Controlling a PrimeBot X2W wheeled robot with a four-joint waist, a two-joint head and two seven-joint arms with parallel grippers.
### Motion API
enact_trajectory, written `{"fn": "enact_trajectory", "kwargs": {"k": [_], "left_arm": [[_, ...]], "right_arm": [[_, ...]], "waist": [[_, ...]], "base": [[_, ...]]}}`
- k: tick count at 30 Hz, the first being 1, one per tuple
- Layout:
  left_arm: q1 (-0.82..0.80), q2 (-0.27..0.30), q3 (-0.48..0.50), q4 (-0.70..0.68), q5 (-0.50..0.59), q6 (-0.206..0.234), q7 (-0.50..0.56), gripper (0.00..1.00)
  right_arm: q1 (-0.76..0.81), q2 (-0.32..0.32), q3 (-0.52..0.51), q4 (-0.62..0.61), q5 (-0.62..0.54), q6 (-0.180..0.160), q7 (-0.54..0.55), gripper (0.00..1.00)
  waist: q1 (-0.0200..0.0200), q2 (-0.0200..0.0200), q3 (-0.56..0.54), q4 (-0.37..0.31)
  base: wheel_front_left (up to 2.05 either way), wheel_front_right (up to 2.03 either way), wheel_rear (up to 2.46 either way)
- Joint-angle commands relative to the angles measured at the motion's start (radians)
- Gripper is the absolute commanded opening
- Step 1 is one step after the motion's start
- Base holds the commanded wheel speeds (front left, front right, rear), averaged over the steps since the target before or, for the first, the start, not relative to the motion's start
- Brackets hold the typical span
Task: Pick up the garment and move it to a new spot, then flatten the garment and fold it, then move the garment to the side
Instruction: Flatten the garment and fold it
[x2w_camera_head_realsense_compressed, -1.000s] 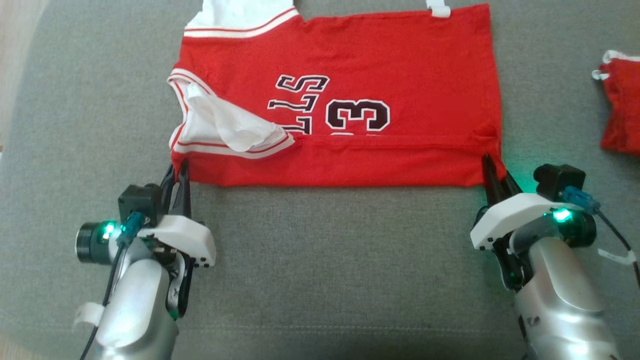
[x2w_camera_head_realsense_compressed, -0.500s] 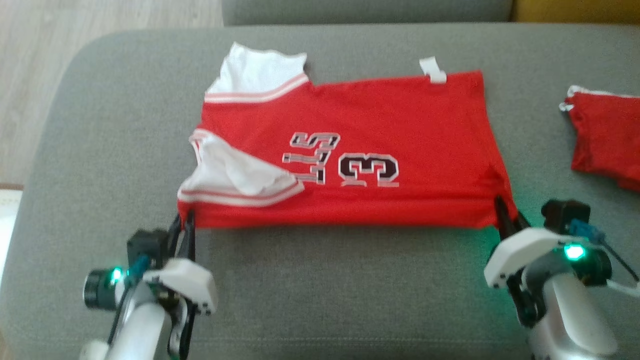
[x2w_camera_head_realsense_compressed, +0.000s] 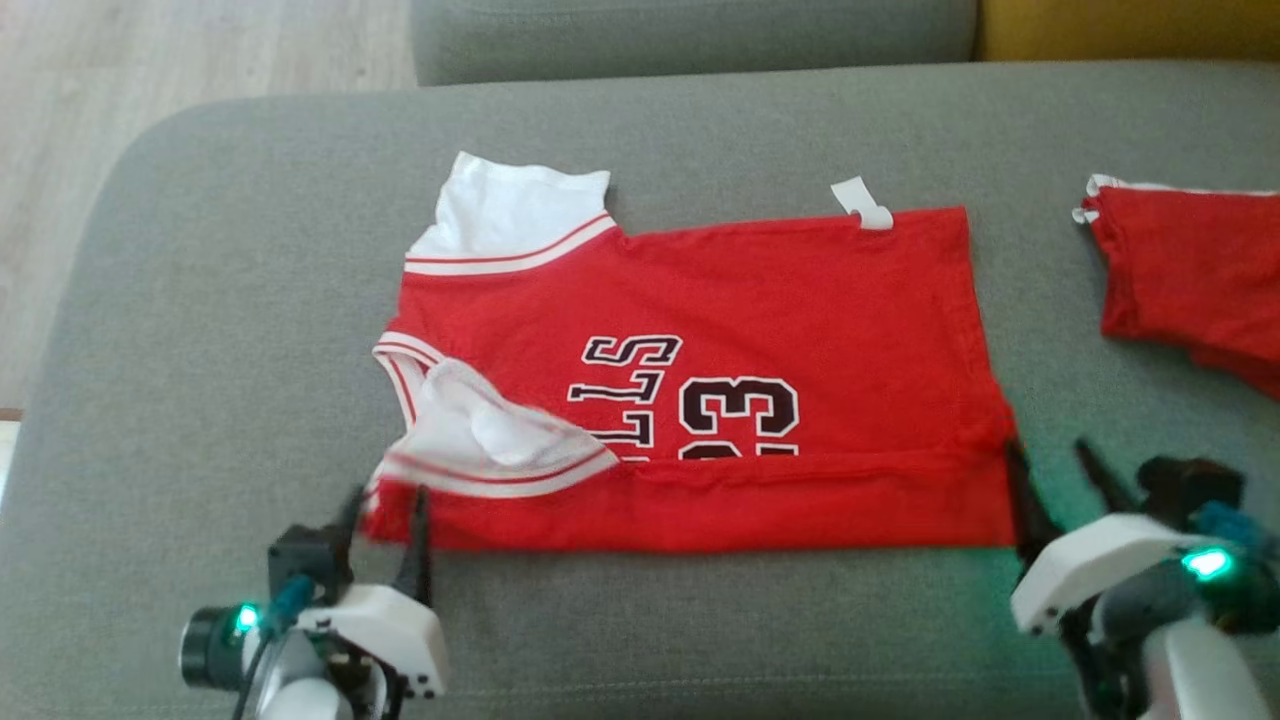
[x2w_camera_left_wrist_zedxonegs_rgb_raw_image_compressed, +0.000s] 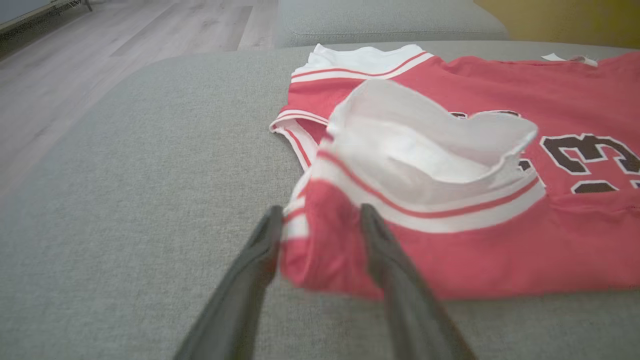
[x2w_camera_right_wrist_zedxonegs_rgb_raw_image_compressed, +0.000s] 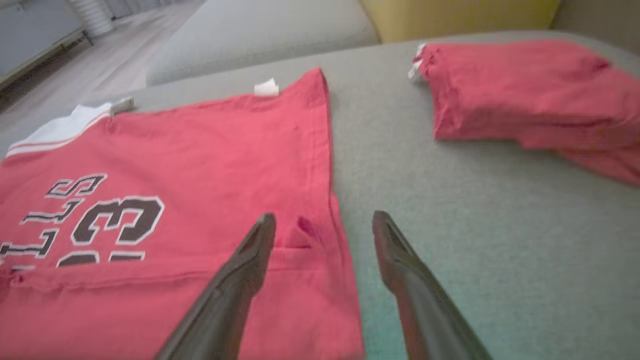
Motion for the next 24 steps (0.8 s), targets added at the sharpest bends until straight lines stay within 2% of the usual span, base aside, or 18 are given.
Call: {"fn": "enact_trajectory", "kwargs": {"k": [1,9,14,18,24], "left_arm": [[-0.057,0.023,0.045,-0.037,-0.004,0.007,-0.013,1.0],[-0.155,0.039,0.074,-0.085,-0.005,0.009,-0.07,1.0],[-0.254,0.072,0.075,-0.098,0.009,-0.023,-0.083,1.0],[-0.39,0.127,0.058,-0.078,0.03,-0.079,-0.032,1.0],[-0.641,0.218,0.001,0.027,0.029,-0.224,0.166,1.0]], "right_arm": [[-0.05,-0.006,0.008,-0.059,-0.015,0.004,-0.024,1.0],[-0.138,-0.004,-0.041,-0.165,-0.057,0.004,-0.143,1.0],[-0.199,-0.004,-0.043,-0.199,-0.067,0.004,-0.177,1.0],[-0.255,-0.004,-0.023,-0.219,-0.087,0.004,-0.172,1.0],[-0.354,-0.003,0.013,-0.249,-0.118,0.004,-0.153,1.0]], "waist": [[0.0001,0.0,0.016,-0.011],[0.0001,0.0,0.096,-0.048],[0.0001,0.0,0.151,-0.073],[0.0001,0.0,0.21,-0.092],[0.0001,0.0,0.309,-0.13]], "base": [[0.0,0.0,0.0],[0.0,0.0,0.0],[0.0,0.0,0.0],[0.0,0.0,0.0],[0.0,0.0,0.0]]}}
